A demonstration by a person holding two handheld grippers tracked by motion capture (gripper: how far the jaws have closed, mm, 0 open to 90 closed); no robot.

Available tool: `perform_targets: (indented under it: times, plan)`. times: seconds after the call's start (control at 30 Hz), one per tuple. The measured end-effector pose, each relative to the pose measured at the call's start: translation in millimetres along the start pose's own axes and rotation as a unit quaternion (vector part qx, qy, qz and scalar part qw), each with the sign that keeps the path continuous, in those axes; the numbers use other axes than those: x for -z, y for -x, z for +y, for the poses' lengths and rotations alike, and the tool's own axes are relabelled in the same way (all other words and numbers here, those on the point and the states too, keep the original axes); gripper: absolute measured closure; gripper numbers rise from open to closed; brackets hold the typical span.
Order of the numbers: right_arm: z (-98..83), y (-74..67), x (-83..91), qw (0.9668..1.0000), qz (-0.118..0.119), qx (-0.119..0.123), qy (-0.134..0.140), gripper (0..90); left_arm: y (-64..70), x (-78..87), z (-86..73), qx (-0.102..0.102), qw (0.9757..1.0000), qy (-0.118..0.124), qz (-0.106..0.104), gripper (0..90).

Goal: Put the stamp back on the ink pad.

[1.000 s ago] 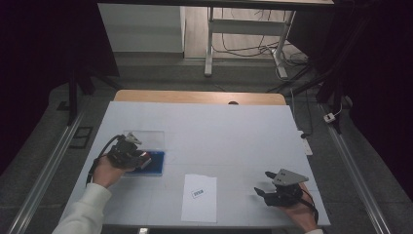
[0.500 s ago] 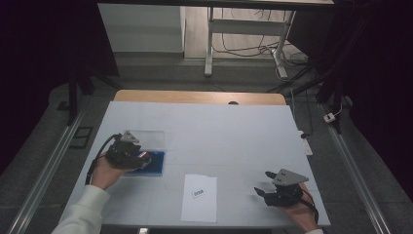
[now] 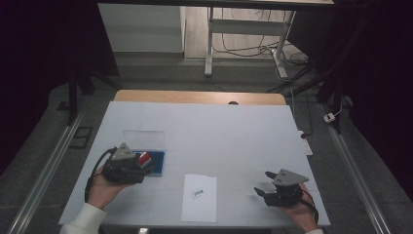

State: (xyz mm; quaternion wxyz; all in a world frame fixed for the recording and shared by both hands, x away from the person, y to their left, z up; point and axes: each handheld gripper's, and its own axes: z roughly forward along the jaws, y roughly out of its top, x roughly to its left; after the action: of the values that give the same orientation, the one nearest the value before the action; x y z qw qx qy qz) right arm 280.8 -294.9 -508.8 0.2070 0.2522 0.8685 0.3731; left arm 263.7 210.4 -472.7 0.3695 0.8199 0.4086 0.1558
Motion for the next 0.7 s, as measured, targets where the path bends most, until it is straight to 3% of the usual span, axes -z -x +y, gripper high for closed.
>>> perform_targets:
  times: [0.47, 0.7]
  plan:
    - [-2.0, 0.7, 3.8, 1.0, -0.004, 0.002, 0.002, 29.2, 32.6, -1.1, -38.7, -0.021, 0.9994, 0.005, -0.029, 31.0]
    - [-3.0, 1.2, 5.1, 1.0, -0.002, 0.004, 0.008, 29.2, 36.9, -7.3, -46.3, -0.026, 0.9994, 0.004, -0.025, 30.4]
